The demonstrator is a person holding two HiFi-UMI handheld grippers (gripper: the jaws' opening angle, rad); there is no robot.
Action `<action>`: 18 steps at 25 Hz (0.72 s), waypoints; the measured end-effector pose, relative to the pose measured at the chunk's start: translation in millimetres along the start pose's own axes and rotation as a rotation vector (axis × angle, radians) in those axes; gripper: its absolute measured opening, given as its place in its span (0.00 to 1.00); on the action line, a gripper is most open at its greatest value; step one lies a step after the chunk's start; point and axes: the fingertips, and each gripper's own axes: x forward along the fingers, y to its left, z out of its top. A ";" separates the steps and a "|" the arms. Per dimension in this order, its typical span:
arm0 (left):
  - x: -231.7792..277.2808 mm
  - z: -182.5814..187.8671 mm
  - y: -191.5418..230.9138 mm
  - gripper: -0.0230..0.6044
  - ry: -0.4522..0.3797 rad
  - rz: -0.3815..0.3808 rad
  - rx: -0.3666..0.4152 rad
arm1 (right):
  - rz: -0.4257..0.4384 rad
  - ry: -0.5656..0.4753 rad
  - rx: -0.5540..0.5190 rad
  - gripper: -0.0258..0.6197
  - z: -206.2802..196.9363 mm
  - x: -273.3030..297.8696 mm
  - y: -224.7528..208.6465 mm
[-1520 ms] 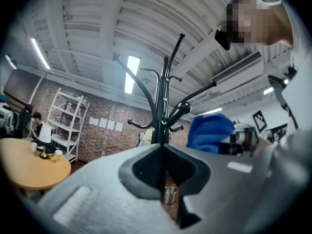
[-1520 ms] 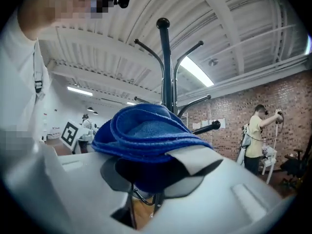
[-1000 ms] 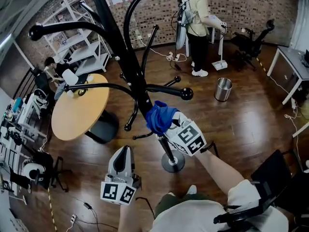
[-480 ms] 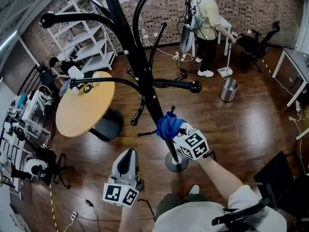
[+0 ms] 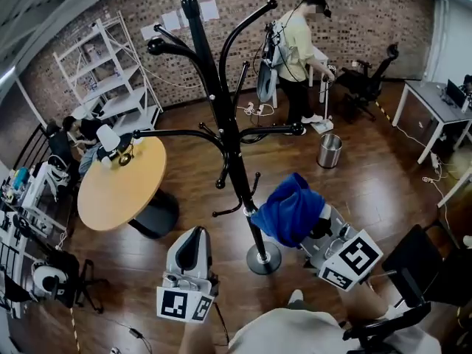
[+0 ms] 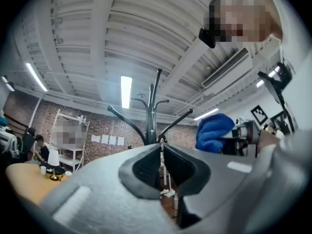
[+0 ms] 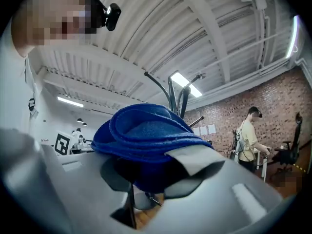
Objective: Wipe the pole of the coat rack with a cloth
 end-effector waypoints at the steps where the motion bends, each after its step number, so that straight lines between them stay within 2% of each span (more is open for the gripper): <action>1: -3.8 0.3 -0.6 0.07 0.006 -0.011 -0.001 | -0.016 0.005 0.008 0.21 -2.0 -2.3 3.4; 6: -24.3 -8.3 1.4 0.07 0.039 -0.063 -0.030 | -0.064 0.017 0.043 0.21 -19.7 -8.7 30.1; 11: -28.1 -42.1 -8.1 0.07 0.106 -0.101 -0.069 | -0.127 0.040 0.050 0.21 -44.6 -28.6 30.9; 15: -24.3 -75.5 -15.1 0.07 0.134 -0.102 -0.099 | -0.092 0.052 0.063 0.21 -74.3 -31.2 27.4; 18: -24.2 -119.3 -6.0 0.07 0.122 -0.067 -0.090 | 0.003 0.042 0.087 0.21 -114.2 -25.7 28.0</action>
